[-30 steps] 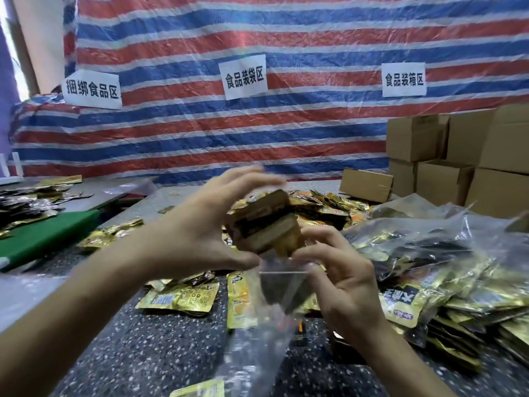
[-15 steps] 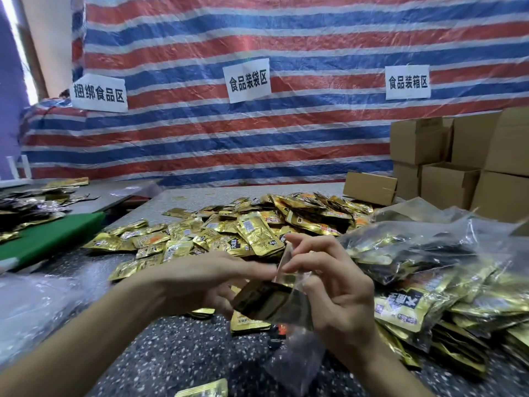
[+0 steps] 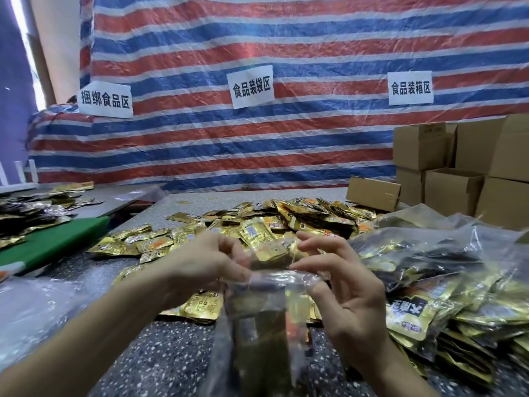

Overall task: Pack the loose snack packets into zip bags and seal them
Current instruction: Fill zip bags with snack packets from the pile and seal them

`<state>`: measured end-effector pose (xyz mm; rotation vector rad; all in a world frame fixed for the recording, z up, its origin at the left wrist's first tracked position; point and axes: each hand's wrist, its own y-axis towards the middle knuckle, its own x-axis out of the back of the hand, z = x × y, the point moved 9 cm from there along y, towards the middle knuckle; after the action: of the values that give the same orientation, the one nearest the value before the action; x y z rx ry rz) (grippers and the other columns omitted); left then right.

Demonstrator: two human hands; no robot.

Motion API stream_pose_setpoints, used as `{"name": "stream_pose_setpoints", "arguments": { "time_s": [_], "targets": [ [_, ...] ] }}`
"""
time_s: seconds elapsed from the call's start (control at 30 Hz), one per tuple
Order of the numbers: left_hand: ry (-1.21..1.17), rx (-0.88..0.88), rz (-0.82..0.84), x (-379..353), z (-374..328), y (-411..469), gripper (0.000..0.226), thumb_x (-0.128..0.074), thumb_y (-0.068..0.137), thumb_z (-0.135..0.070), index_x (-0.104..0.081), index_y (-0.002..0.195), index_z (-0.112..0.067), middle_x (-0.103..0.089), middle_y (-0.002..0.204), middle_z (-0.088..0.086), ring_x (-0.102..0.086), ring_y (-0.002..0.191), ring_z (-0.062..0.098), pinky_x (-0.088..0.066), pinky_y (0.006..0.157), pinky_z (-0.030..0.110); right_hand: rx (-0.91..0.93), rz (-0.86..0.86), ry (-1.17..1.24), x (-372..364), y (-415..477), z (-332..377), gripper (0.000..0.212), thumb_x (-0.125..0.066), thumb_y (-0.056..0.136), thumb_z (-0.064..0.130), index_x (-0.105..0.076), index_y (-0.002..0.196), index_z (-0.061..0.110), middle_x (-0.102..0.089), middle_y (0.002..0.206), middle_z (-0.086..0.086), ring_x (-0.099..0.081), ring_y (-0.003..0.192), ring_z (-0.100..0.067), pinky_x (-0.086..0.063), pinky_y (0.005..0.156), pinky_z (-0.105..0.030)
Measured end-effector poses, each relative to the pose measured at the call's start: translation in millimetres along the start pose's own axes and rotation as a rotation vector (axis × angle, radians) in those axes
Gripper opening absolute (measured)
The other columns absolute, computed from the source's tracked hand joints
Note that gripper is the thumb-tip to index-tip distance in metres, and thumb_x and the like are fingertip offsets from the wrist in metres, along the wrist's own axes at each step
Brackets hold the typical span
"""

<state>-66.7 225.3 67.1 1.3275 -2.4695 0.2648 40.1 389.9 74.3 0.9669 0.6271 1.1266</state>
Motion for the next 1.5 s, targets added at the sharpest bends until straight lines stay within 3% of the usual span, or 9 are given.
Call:
{"name": "stream_pose_setpoints", "arguments": {
  "time_s": [0.3, 0.4, 0.47, 0.6, 0.7, 0.8, 1.07, 1.3, 1.5],
  "targets": [
    [-0.381, -0.185, 0.140, -1, -32, 27, 0.042, -0.092, 0.054, -0.042, -0.077, 0.083, -0.016, -0.072, 0.097, 0.005, -0.068, 0.081, 0.019, -0.058, 0.070, 0.030, 0.091, -0.082, -0.111, 9, 1, 7, 0.019, -0.055, 0.088, 0.008, -0.073, 0.096, 0.008, -0.067, 0.111, -0.008, -0.059, 0.126, -0.026, -0.051, 0.101, -0.044],
    [-0.468, -0.196, -0.018, 6, -10, 56, 0.037, -0.079, 0.071, -0.048, -0.078, 0.094, -0.020, -0.073, 0.112, 0.007, -0.072, 0.098, 0.024, -0.060, 0.072, 0.030, 0.102, -0.111, -0.135, 15, 2, 6, 0.023, -0.054, 0.088, 0.008, -0.073, 0.100, 0.012, -0.067, 0.112, -0.006, -0.059, 0.126, -0.027, -0.050, 0.102, -0.041],
    [-0.131, -0.228, -0.293, 21, 8, 77, 0.009, -0.073, 0.085, -0.026, -0.073, 0.093, -0.022, -0.071, 0.109, 0.006, -0.067, 0.101, 0.028, -0.058, 0.074, 0.030, 0.099, -0.119, -0.140, 16, 2, 4, 0.024, -0.055, 0.088, 0.009, -0.074, 0.101, 0.016, -0.067, 0.113, -0.003, -0.059, 0.126, -0.026, -0.051, 0.102, -0.041],
    [0.806, -0.284, -0.433, 7, 38, 114, 0.050, -0.077, 0.082, -0.023, -0.060, 0.127, -0.035, -0.056, 0.136, -0.007, -0.049, 0.124, 0.016, -0.045, 0.101, 0.038, 0.088, -0.104, -0.132, 15, 2, 0, 0.025, -0.056, 0.087, 0.009, -0.074, 0.103, 0.019, -0.066, 0.115, 0.000, -0.058, 0.127, -0.025, -0.051, 0.102, -0.043],
    [1.077, -0.229, -0.396, -6, 60, 130, 0.076, -0.072, 0.081, -0.031, -0.038, 0.147, -0.043, -0.035, 0.155, -0.012, -0.032, 0.140, 0.016, -0.030, 0.115, 0.044, 0.086, -0.104, -0.121, 16, 1, -1, 0.026, -0.056, 0.086, 0.010, -0.074, 0.102, 0.020, -0.066, 0.114, 0.002, -0.058, 0.128, -0.025, -0.051, 0.102, -0.042],
    [1.130, -0.268, -0.484, -5, 57, 133, 0.061, -0.067, 0.090, -0.037, -0.041, 0.144, -0.047, -0.038, 0.155, -0.014, -0.034, 0.141, 0.013, -0.030, 0.113, 0.042, 0.074, -0.107, -0.108, 17, 1, -3, 0.025, -0.056, 0.085, 0.010, -0.074, 0.100, 0.017, -0.066, 0.113, 0.000, -0.058, 0.128, -0.025, -0.051, 0.102, -0.045],
    [0.509, -0.397, -0.720, 30, 1, 87, 0.022, -0.055, 0.101, -0.028, -0.069, 0.118, -0.025, -0.074, 0.101, 0.000, -0.061, 0.072, 0.011, -0.055, 0.063, 0.030, 0.059, -0.102, -0.046, 16, 2, -5, 0.015, -0.065, 0.090, 0.015, -0.068, 0.103, 0.022, -0.067, 0.113, 0.005, -0.058, 0.127, -0.026, -0.050, 0.103, -0.047],
    [-0.310, -0.507, -0.708, 56, -67, 12, 0.021, -0.053, 0.100, -0.029, -0.067, 0.086, -0.027, -0.073, 0.088, -0.009, -0.067, 0.096, 0.011, -0.047, 0.094, 0.044, 0.047, -0.137, -0.043, 19, 2, -5, 0.007, -0.072, 0.087, 0.021, -0.075, 0.093, 0.022, -0.062, 0.114, -0.001, -0.059, 0.126, -0.024, -0.052, 0.100, -0.045],
    [-0.305, -0.468, -0.424, 16, -94, -10, 0.022, -0.060, 0.087, -0.039, -0.072, 0.088, -0.020, -0.075, 0.090, -0.001, -0.067, 0.103, 0.030, -0.041, 0.102, 0.063, 0.044, -0.174, -0.046, 20, 1, -3, 0.009, -0.075, 0.084, 0.022, -0.077, 0.092, 0.021, -0.057, 0.120, -0.009, -0.057, 0.126, -0.028, -0.050, 0.104, -0.038]
  ]
}}
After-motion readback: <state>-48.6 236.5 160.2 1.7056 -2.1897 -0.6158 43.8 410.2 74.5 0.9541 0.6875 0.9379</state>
